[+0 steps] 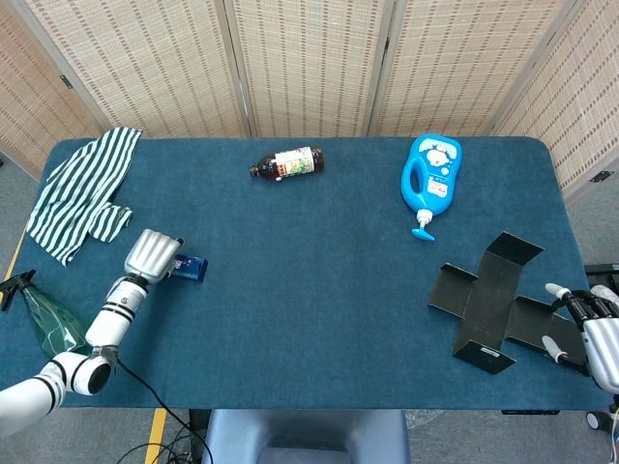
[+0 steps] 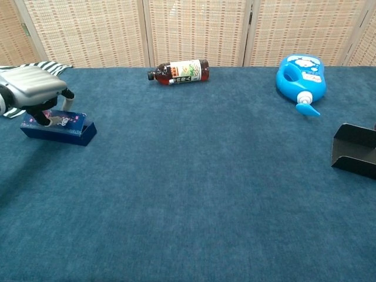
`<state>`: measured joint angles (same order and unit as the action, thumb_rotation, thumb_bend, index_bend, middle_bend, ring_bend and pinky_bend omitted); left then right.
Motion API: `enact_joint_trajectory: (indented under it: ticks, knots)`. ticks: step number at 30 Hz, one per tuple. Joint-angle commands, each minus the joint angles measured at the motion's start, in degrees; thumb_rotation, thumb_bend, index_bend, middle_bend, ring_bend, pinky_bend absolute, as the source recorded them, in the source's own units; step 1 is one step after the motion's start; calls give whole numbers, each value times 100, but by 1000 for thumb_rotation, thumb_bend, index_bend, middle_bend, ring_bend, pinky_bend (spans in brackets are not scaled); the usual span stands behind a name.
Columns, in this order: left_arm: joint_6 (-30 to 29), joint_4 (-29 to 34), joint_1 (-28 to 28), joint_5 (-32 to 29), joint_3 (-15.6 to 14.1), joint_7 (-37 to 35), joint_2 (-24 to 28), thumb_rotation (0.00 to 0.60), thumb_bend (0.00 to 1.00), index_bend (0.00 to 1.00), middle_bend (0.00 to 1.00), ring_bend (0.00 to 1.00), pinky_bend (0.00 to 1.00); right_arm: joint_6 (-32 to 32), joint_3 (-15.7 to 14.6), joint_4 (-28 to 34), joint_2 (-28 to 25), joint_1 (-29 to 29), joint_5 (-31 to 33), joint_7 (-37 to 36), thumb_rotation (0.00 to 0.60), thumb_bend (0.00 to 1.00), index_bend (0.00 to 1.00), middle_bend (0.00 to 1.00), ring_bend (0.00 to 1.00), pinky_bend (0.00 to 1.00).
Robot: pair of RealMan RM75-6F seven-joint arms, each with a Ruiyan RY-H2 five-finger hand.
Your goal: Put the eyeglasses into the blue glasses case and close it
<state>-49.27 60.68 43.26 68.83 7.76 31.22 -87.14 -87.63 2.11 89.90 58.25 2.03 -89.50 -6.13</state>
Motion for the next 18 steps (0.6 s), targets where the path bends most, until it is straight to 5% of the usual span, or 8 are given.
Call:
enact_joint_trajectory:
  ticks: [1, 8, 18]
  knots:
    - [136, -166, 83, -236, 28, 268, -139, 600, 419, 351, 896, 871, 980, -8, 0, -2, -6, -10, 10, -12, 600, 253, 181, 373, 263, 277]
    - [123, -166, 115, -490, 86, 459, -162, 600, 385, 160, 894, 866, 980, -6, 4, -18, -11, -12, 16, -49, 600, 252, 181, 373, 263, 277]
    - [-87, 1035, -119, -732, -40, 637, 535, 600, 385, 148, 885, 857, 979, 48, 14, -53, 14, 42, -10, -90, 600, 253, 181, 373, 263, 277]
